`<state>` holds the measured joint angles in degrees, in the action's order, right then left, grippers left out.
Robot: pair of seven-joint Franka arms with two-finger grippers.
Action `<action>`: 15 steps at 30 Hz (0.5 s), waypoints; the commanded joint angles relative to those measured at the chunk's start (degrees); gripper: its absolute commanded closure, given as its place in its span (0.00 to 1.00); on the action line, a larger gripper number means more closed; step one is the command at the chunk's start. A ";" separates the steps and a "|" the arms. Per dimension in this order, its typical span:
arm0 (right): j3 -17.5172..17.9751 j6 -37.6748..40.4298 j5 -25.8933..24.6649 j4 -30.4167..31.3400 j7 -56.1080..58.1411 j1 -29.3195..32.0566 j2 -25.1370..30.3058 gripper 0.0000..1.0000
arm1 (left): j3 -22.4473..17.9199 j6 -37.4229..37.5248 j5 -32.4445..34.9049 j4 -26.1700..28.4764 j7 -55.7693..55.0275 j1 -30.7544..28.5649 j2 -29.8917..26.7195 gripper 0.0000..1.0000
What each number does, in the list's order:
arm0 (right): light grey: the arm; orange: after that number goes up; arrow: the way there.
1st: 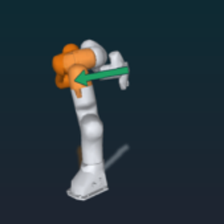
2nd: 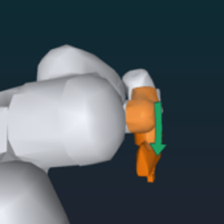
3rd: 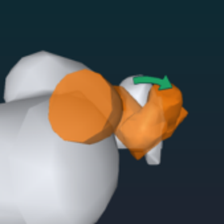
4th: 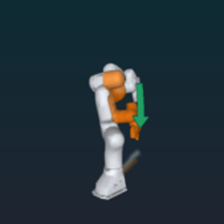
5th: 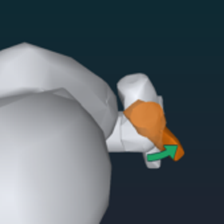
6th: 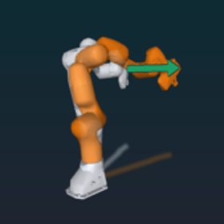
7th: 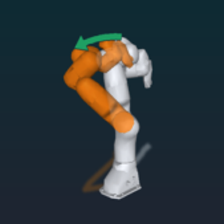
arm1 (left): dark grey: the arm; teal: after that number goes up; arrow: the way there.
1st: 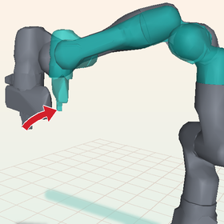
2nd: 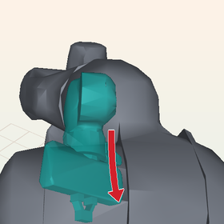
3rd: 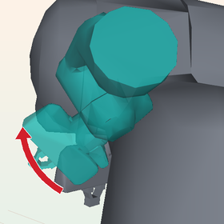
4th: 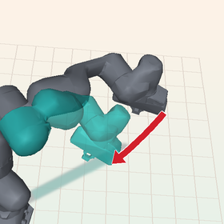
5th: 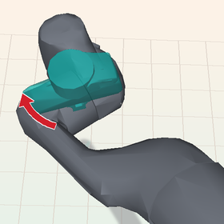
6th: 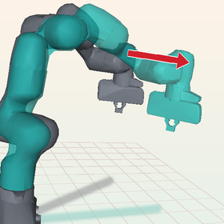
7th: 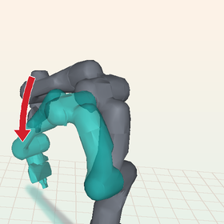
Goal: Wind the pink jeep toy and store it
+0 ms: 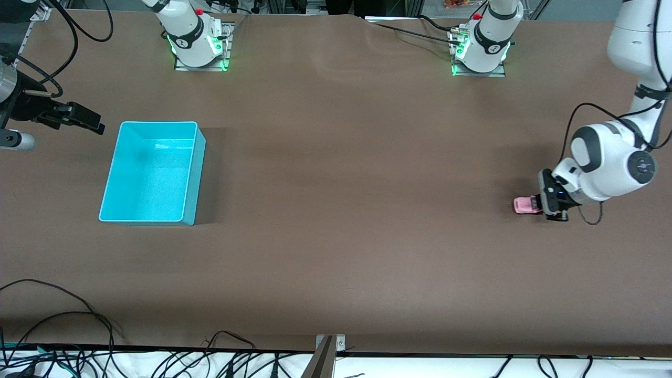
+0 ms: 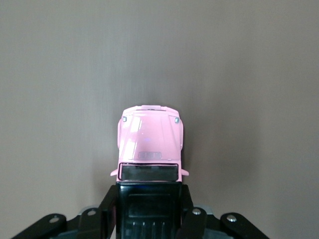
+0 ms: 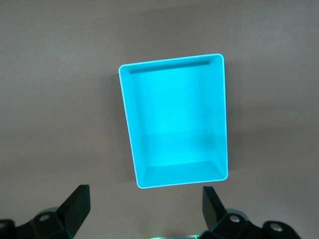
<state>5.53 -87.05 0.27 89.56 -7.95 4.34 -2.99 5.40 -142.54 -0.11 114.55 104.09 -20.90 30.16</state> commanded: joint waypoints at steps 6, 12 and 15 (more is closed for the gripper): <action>0.10 0.66 0.88 0.00 0.65 0.23 0.62 0.00 | -0.83 -0.72 1.25 -3.54 8.66 -5.46 6.05 0.96; 0.10 0.66 0.88 0.00 0.57 0.23 0.62 0.00 | -1.44 -0.28 1.16 -3.98 9.73 -5.82 6.14 0.95; 0.10 0.66 0.88 0.09 0.57 0.23 0.62 0.00 | -1.44 0.16 1.16 -4.07 9.81 -5.82 6.05 0.90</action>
<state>5.53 -87.05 0.27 89.56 -7.95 4.34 -2.99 4.59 -142.48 -0.11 111.51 111.89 -26.49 31.92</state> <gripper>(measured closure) 0.000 0.489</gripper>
